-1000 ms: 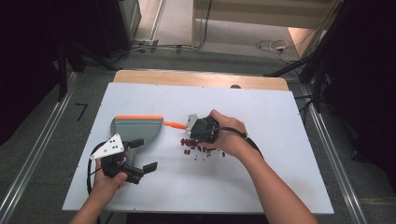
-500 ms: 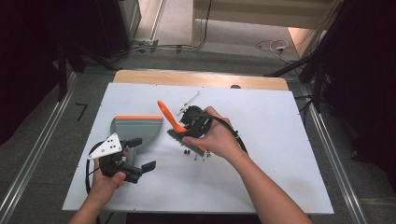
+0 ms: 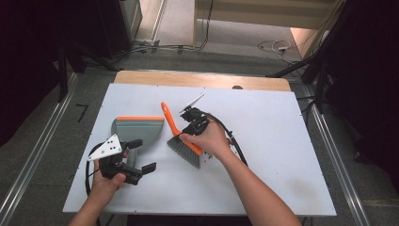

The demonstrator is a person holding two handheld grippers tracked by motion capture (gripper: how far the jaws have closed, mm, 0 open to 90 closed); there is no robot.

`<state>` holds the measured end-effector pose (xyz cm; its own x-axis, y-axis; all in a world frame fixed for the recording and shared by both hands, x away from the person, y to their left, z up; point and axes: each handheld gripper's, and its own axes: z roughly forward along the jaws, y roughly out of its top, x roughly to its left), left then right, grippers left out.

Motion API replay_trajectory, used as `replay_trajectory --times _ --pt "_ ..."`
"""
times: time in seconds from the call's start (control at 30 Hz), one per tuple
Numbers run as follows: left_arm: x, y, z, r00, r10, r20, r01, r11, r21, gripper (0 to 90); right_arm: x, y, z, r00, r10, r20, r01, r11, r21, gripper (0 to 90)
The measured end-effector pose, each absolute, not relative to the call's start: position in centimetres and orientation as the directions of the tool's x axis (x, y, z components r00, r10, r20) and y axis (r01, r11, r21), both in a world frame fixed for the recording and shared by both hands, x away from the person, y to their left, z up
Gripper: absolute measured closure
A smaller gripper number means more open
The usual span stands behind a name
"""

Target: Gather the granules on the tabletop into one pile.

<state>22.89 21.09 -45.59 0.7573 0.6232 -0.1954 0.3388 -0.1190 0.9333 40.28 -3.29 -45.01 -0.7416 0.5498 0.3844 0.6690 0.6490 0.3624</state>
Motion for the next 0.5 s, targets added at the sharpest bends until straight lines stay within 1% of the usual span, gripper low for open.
replay_trajectory --times 0.13,0.5 --pt "22.9 21.1 -45.6 0.757 0.624 -0.195 0.342 -0.123 0.932 0.0 40.8 -4.0 -45.5 -0.728 0.569 0.383 0.685 0.632 0.363 68.5" --pt "22.8 21.1 -45.6 0.757 0.624 -0.193 0.339 -0.123 0.933 0.0 41.3 -6.2 -46.4 -0.696 0.640 0.326 0.716 0.579 0.391 67.2"
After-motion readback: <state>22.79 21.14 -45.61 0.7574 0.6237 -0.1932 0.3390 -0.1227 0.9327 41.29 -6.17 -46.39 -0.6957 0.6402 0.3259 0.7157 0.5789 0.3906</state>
